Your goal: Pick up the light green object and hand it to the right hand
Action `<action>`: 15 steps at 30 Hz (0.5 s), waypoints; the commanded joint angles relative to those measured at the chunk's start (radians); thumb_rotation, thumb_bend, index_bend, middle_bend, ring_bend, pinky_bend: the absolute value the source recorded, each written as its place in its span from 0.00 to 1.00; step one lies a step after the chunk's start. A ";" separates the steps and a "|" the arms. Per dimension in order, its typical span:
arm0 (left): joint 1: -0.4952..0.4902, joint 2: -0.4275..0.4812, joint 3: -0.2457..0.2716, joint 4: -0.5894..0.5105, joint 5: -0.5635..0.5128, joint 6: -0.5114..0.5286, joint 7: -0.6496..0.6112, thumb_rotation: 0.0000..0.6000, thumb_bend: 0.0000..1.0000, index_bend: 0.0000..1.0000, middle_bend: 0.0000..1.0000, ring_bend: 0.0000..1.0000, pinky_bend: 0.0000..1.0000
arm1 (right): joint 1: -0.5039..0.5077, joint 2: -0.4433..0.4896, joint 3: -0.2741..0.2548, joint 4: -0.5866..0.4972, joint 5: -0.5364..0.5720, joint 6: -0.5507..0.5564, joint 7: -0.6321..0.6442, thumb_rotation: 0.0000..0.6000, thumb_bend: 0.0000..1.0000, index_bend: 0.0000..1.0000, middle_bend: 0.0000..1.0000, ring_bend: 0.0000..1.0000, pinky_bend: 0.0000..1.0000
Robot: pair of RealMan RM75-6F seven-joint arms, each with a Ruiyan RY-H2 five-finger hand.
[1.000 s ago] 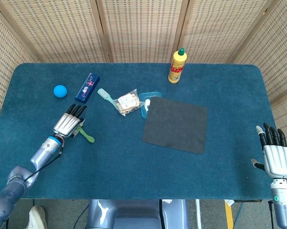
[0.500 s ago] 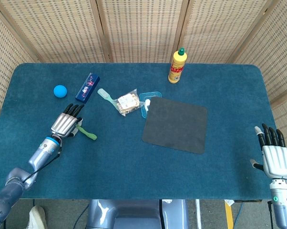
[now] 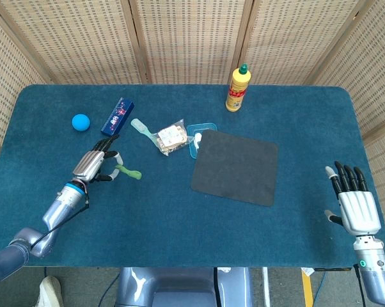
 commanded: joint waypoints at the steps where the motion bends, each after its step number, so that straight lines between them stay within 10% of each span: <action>1: -0.036 0.060 -0.048 -0.150 -0.042 -0.055 -0.023 1.00 0.52 0.75 0.00 0.00 0.00 | 0.055 0.026 -0.002 0.015 -0.073 -0.032 0.099 1.00 0.00 0.06 0.00 0.00 0.00; 15: -0.166 -0.024 -0.204 -0.353 -0.231 -0.184 0.116 1.00 0.52 0.75 0.00 0.00 0.00 | 0.275 0.111 0.045 -0.033 -0.192 -0.166 0.520 1.00 0.00 0.24 0.00 0.00 0.00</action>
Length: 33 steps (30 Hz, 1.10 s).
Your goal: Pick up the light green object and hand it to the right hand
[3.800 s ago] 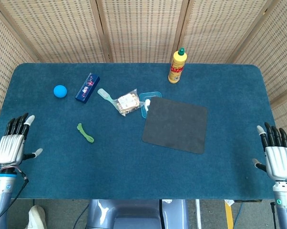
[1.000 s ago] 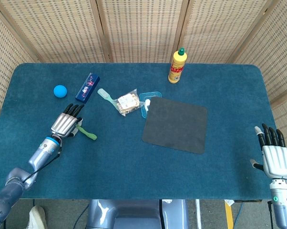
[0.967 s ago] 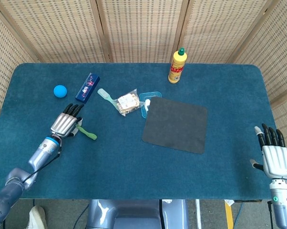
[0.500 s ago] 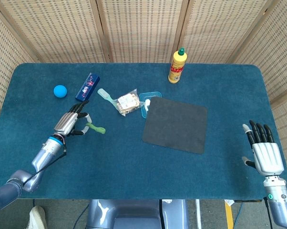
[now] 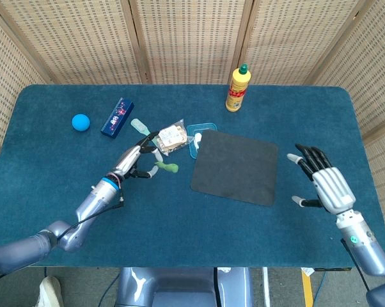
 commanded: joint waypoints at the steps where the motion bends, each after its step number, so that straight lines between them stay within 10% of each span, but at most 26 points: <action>1: -0.034 -0.036 -0.035 -0.024 -0.054 -0.026 0.059 1.00 0.52 0.75 0.00 0.00 0.00 | 0.068 0.020 0.023 -0.021 -0.037 -0.043 0.015 1.00 0.00 0.25 0.00 0.00 0.00; 33: -0.133 -0.186 -0.118 -0.011 -0.217 -0.102 0.236 1.00 0.52 0.75 0.00 0.00 0.00 | 0.288 -0.099 0.039 -0.075 -0.007 -0.187 -0.137 1.00 0.36 0.48 0.09 0.00 0.00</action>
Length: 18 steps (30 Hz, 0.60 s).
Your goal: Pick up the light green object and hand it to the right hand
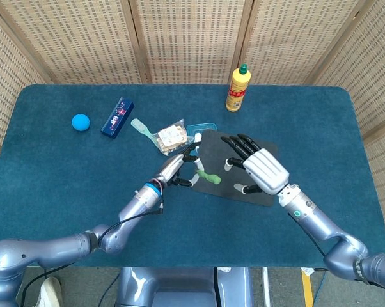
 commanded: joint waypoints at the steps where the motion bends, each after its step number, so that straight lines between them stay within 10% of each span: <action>1: -0.003 -0.004 -0.002 0.002 -0.001 -0.002 0.005 1.00 0.52 0.75 0.00 0.00 0.00 | 0.009 -0.008 -0.002 -0.010 0.008 -0.007 -0.022 1.00 0.36 0.48 0.09 0.00 0.00; 18: -0.011 -0.002 -0.014 -0.017 -0.037 -0.028 0.032 1.00 0.52 0.75 0.00 0.00 0.00 | 0.041 -0.041 -0.011 -0.017 0.012 0.000 -0.081 1.00 0.38 0.50 0.11 0.00 0.00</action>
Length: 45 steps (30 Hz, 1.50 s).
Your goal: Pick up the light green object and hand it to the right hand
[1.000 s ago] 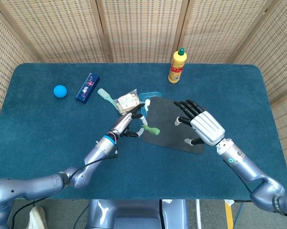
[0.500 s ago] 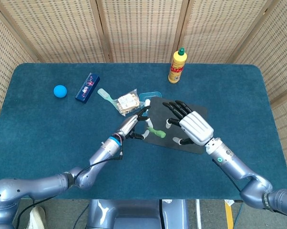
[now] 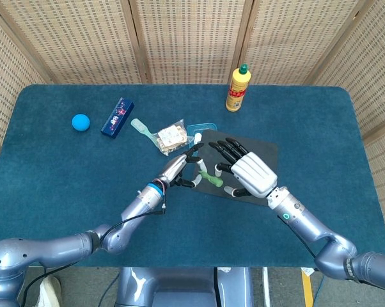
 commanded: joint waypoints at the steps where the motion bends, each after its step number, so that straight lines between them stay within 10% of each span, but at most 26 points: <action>1: -0.004 0.000 -0.001 -0.004 -0.011 -0.007 0.010 1.00 0.52 0.75 0.00 0.00 0.00 | 0.006 -0.004 0.001 0.000 0.002 0.001 -0.013 1.00 0.38 0.50 0.11 0.00 0.00; 32: -0.021 -0.002 -0.018 -0.021 -0.073 -0.033 0.053 1.00 0.52 0.75 0.00 0.00 0.00 | 0.023 0.001 -0.017 -0.013 0.018 0.002 -0.042 1.00 0.45 0.53 0.12 0.00 0.00; 45: -0.015 0.004 -0.014 -0.041 -0.064 -0.031 0.052 1.00 0.52 0.75 0.00 0.00 0.00 | 0.034 0.015 -0.045 0.002 -0.033 0.003 -0.105 1.00 0.62 0.55 0.14 0.00 0.00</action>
